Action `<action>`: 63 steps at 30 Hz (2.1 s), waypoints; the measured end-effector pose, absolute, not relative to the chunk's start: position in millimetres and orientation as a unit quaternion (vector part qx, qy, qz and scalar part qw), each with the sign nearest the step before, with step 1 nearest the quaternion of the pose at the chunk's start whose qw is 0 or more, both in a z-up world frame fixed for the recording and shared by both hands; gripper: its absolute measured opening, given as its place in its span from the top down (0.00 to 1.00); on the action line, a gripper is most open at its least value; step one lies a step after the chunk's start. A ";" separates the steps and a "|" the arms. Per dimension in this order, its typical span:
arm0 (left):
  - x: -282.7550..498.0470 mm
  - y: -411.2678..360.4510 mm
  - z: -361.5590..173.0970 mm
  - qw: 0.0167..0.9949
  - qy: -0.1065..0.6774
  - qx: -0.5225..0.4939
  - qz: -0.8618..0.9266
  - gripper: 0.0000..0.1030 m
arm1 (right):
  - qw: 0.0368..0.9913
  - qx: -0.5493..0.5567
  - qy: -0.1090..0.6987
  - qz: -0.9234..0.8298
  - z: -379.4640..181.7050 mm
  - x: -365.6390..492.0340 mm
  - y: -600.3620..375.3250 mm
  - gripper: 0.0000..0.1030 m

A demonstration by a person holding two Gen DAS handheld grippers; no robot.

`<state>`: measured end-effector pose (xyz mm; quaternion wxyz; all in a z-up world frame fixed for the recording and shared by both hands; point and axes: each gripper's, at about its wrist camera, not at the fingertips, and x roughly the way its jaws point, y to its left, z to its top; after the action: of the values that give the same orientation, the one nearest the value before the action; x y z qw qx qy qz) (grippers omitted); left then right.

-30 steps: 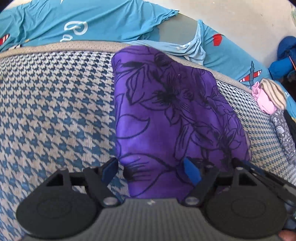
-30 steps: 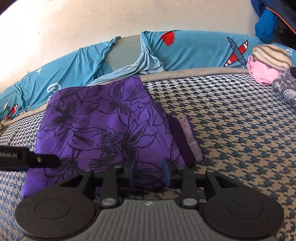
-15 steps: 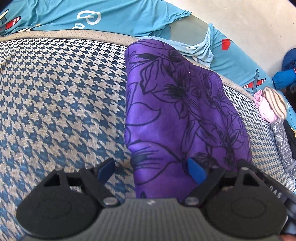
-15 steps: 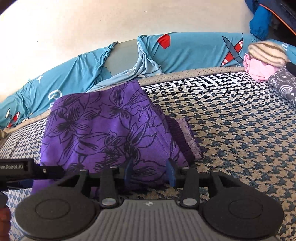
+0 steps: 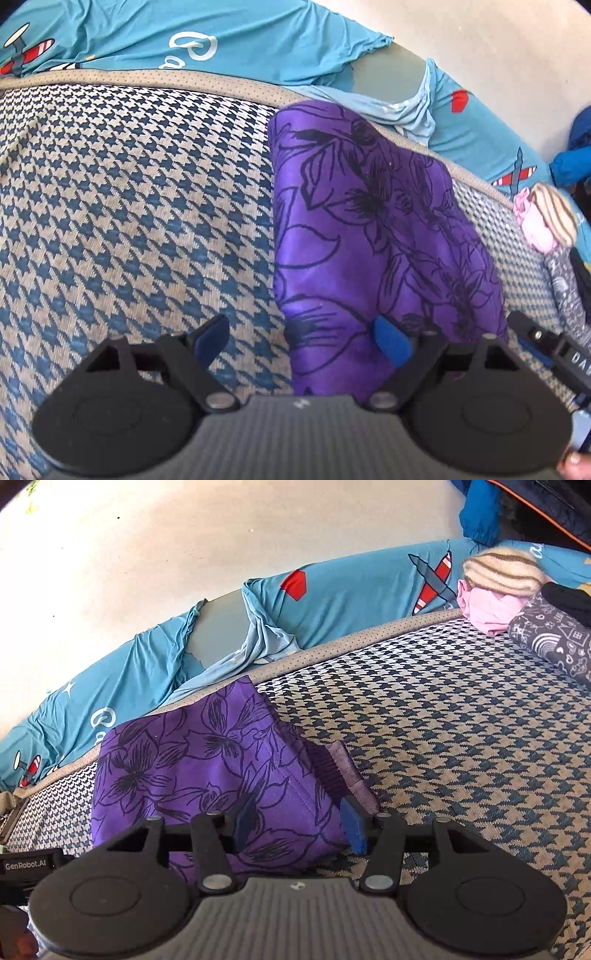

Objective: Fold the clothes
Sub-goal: 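Open both grippers and smooth the folded purple top, then grasp the folded purple top's edges with the left and right grippers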

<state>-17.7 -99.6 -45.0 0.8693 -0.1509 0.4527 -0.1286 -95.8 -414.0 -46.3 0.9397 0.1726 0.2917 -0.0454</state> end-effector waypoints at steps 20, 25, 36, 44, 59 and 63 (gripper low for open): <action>85.7 -115.0 -30.9 0.897 0.424 -0.116 -0.050 0.13 | 0.935 0.171 0.310 -0.017 -48.2 -88.2 -399.7 0.51; 96.4 -109.8 -49.8 0.890 0.438 -0.118 -0.036 0.04 | 0.933 0.174 0.315 -0.016 -49.3 -84.8 -398.7 0.51; 110.1 -105.9 -70.0 0.872 0.472 -0.129 -0.022 0.00 | 0.929 0.173 0.326 -0.014 -54.7 -78.4 -396.9 0.51; 105.2 -88.1 -63.0 0.860 0.472 -0.181 -0.063 0.05 | 0.931 0.202 0.302 -0.028 -44.4 -97.0 -422.2 0.50; 107.7 -102.6 -55.9 0.853 0.478 -0.159 -0.140 0.05 | 0.879 0.359 0.309 -0.058 -62.4 -115.8 -474.2 0.45; 109.9 -102.8 -62.4 0.849 0.482 -0.151 -0.156 0.05 | 0.871 0.369 0.320 -0.044 -70.6 -106.2 -467.4 0.45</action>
<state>109.9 -102.8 -62.4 0.8487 -0.1515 0.4819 -0.1564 -106.2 -467.4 -70.6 0.8714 0.3688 0.3205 -0.0438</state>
